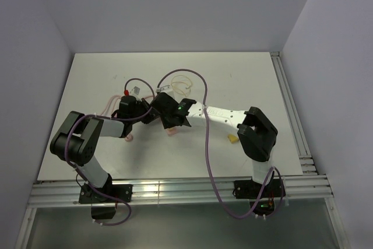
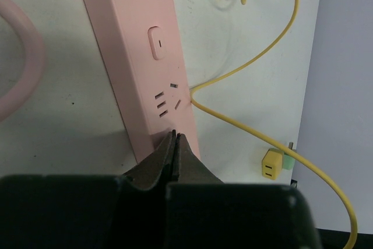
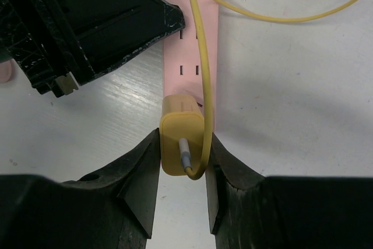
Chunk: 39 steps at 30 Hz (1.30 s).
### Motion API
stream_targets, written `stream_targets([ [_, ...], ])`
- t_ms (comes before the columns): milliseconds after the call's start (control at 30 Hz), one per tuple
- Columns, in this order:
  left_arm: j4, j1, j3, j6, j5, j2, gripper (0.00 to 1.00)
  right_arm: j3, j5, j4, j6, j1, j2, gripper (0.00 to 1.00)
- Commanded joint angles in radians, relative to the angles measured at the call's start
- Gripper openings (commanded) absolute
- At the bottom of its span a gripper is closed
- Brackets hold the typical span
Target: Insert the plug
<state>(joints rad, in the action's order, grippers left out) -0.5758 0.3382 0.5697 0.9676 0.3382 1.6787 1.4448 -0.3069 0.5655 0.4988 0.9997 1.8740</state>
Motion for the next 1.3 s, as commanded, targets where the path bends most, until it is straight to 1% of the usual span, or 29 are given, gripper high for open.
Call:
stream_targets([
  [0,0.188,0.01,-0.039,-0.026,-0.019,0.019,0.0,-0.008,-0.041,-0.049,0.01,0.014,0.013,0.0],
  [167,0.188,0.01,-0.039,-0.023,-0.021,0.021,0.0,-0.011,-0.057,-0.052,0.014,0.017,0.02,0.0],
  [333,0.188,0.01,-0.042,-0.024,-0.019,0.021,0.0,-0.018,-0.124,-0.022,-0.008,0.022,0.028,0.0],
  [433,0.188,0.01,-0.044,-0.023,-0.021,0.022,0.0,-0.015,-0.098,-0.019,-0.034,0.02,0.03,0.0],
  [633,0.185,0.01,-0.042,-0.021,-0.015,0.024,0.0,0.003,-0.089,-0.009,-0.034,0.022,0.065,0.0],
  [800,0.191,0.01,-0.037,-0.021,-0.016,0.03,0.0,0.017,-0.123,0.01,-0.011,0.037,0.115,0.0],
  [933,0.183,0.01,-0.041,-0.013,-0.011,0.032,0.0,-0.062,-0.153,-0.033,0.038,0.057,0.109,0.0],
  [1100,0.188,0.01,-0.042,-0.015,-0.014,0.026,0.0,-0.109,-0.216,-0.05,0.076,0.085,0.14,0.0],
  [1167,0.189,0.009,-0.042,-0.015,-0.013,0.026,0.0,-0.179,-0.216,-0.116,0.101,0.1,0.12,0.0],
  [1267,0.186,0.01,-0.042,-0.015,-0.011,0.026,0.0,-0.242,-0.221,-0.156,0.13,0.112,0.119,0.0],
])
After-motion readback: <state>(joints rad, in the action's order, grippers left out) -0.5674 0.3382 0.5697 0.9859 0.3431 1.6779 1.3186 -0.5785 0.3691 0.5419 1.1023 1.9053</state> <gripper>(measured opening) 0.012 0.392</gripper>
